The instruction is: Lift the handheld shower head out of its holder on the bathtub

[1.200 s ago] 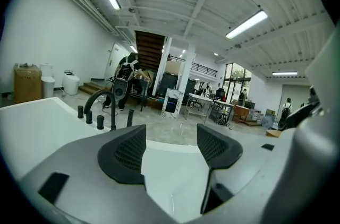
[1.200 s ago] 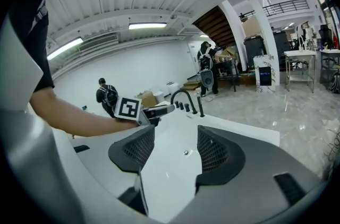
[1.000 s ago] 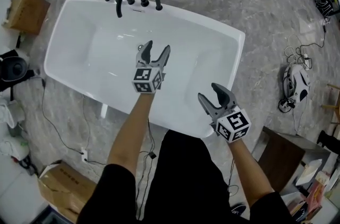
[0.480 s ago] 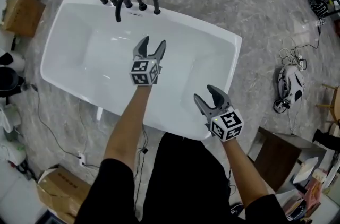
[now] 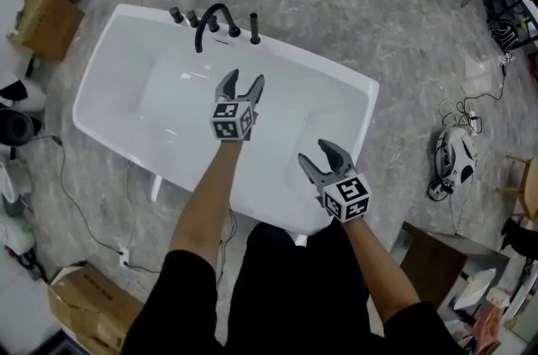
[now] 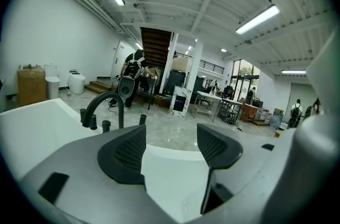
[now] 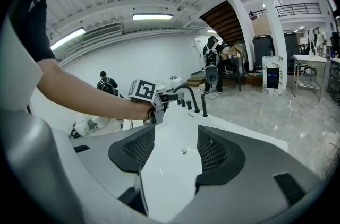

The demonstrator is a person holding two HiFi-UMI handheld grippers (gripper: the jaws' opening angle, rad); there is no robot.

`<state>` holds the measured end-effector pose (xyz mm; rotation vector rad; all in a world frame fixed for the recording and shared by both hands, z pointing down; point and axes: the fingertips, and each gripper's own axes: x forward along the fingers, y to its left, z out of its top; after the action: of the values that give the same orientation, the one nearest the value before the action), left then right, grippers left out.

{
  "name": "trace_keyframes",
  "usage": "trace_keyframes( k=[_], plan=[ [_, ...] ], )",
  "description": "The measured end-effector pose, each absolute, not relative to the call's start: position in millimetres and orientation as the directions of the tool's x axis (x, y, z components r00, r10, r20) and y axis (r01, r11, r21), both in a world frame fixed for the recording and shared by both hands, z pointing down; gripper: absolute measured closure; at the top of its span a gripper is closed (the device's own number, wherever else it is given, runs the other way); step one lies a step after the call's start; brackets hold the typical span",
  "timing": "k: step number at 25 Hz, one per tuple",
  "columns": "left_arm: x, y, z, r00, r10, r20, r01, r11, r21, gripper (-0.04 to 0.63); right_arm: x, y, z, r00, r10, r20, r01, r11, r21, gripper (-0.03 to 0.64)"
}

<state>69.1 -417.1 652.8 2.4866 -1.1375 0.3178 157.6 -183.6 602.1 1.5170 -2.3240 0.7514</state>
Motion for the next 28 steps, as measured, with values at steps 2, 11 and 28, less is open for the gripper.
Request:
trace_keyframes(
  k=[2,11,28],
  plan=[
    [73,-424,654,0.625,-0.693,0.36,-0.78,-0.576,0.245,0.316,161,-189,607,-0.45,-0.753,0.479,-0.892,0.35,-0.286,0.396],
    [91,-472,679,0.544,-0.743,0.39,-0.839,-0.49,0.238,0.316,188,-240,633,-0.575,-0.675,0.462,-0.818,0.456,-0.352,0.396],
    [102,-552,742,0.441,-0.792,0.422,-0.897,-0.382,0.222,0.31,241,-307,694,-0.629,-0.632,0.453,-0.776,0.473,-0.418,0.396]
  ],
)
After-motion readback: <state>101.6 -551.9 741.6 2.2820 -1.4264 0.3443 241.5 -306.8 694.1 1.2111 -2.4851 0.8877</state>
